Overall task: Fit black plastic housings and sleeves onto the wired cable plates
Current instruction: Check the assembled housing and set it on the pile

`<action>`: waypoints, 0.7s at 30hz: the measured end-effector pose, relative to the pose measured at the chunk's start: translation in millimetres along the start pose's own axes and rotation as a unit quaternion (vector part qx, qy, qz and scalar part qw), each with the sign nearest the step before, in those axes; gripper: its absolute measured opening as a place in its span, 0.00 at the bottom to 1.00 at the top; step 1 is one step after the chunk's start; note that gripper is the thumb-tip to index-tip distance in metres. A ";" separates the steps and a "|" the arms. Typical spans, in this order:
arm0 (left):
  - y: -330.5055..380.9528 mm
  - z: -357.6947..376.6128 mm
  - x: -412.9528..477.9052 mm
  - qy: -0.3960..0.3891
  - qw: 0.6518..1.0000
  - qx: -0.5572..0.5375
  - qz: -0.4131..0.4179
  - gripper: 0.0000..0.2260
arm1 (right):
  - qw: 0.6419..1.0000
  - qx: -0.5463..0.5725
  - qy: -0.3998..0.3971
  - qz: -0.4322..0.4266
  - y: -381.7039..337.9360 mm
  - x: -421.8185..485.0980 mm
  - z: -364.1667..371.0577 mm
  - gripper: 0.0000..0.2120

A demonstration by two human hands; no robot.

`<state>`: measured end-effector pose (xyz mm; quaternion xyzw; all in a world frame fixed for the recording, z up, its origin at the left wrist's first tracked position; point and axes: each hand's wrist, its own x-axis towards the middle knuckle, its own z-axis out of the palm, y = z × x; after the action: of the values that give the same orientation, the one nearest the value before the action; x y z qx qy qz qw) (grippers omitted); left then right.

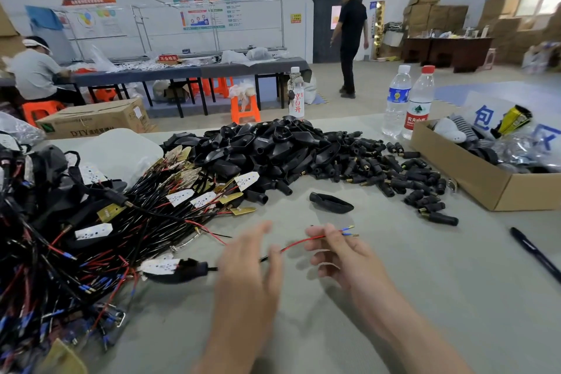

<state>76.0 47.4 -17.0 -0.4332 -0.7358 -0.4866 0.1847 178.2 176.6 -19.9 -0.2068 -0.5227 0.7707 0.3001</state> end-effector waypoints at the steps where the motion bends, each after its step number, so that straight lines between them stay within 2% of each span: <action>1: 5.1 7.4 -5.8 -0.050 0.999 -0.009 0.012 0.13 | 1.000 -0.010 -0.028 0.004 2.3 -1.1 1.7 0.17; 3: 6.1 14.7 -11.0 -0.106 0.993 -0.046 -0.026 0.10 | 0.998 -0.026 -0.052 0.008 4.9 -2.4 1.3 0.19; 7: -6.7 18.1 -13.0 -0.133 0.986 -0.082 -0.051 0.07 | 0.998 -0.061 -0.034 -0.002 5.5 -2.4 -1.8 0.20; 10: -4.8 19.5 -12.1 -0.123 0.979 -0.135 -0.089 0.01 | 0.995 -0.097 -0.035 -0.017 3.7 -5.9 -1.1 0.19; 17: -9.1 18.4 -10.2 -0.116 0.971 -0.169 -0.125 0.05 | 0.990 -0.141 -0.001 -0.022 -3.5 -11.2 1.4 0.13; 21: -8.0 16.9 -10.6 -0.096 0.971 -0.166 -0.144 0.04 | 0.995 -0.094 0.034 -0.025 -7.9 -13.0 1.9 0.10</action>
<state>77.9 56.1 -36.6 -0.3919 -0.7135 -0.5798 -0.0332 188.5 168.6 -11.7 -0.2472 -0.5871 0.7031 0.3160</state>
